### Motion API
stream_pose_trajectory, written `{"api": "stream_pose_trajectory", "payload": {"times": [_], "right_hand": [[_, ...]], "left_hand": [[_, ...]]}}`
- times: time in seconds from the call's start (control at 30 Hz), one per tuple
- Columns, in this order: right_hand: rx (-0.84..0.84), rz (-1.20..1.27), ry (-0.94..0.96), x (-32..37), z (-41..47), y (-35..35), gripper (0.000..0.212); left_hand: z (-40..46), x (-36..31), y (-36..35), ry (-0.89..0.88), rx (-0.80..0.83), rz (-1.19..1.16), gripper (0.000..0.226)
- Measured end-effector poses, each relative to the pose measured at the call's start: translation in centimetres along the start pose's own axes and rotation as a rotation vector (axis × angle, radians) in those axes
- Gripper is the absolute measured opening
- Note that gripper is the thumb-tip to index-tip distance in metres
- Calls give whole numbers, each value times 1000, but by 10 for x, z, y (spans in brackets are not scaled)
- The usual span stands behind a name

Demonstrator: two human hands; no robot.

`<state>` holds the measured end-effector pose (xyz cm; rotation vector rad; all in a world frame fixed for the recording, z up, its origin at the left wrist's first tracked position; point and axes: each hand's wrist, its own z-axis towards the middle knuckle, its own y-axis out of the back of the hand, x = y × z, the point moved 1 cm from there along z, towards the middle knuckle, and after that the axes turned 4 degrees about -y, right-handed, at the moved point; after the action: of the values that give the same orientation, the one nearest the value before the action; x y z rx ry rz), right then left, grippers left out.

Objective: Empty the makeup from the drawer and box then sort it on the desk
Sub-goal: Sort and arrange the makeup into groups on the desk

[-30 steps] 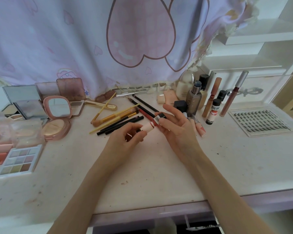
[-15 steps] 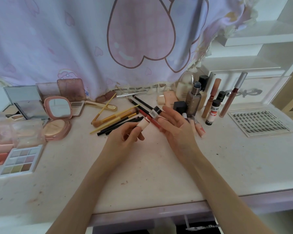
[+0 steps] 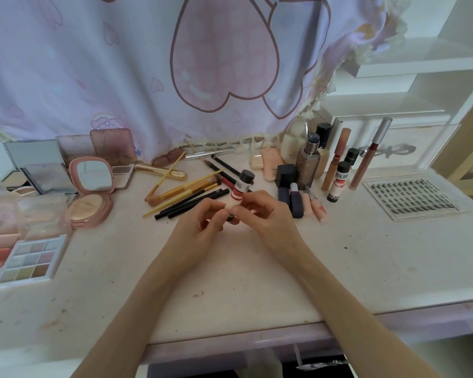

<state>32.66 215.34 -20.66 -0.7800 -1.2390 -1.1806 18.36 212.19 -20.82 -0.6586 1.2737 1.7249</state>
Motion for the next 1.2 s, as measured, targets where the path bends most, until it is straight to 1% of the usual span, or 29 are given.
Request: {"api": "stream_pose_trajectory", "payload": {"times": [0.13,0.17,0.23,0.27,0.33,0.4,0.47,0.57,0.63,0.77,0.87,1.2], "right_hand": [[-69,2,-61,0,0,7,19],[-85,-2,-62,3,-2,12,18],[-118,-14,-36,8,-8,27,14],[-146,-35,-17,11,-11,37,12],[-247,-114,19,14,-18,61,12],[-385,-160,51,15,-22,86,21],[-504,-202,45,12,-24,109,24],[-622,-300,-31,0,-22,136,11],[-676,-354,-89,-8,-19,147,8],[-645,-473,-198,-23,-11,154,12],[-629,-509,-243,-30,-5,152,16],[-589,-559,-216,-34,1,148,16]], "left_hand": [[-3,5,-2,-23,26,247,18],[-4,6,-4,-54,67,349,25],[-5,8,-9,-109,210,580,51],[-5,8,-11,-105,277,670,62],[-4,11,-14,-77,356,766,74],[-3,14,-15,-62,390,793,80],[-2,15,-15,-54,413,807,81],[-2,14,-15,-52,427,823,81],[-2,14,-16,-53,426,823,81],[-1,14,-16,-52,419,798,81],[-1,15,-16,-55,410,789,79],[0,15,-15,-48,411,775,79]]}}
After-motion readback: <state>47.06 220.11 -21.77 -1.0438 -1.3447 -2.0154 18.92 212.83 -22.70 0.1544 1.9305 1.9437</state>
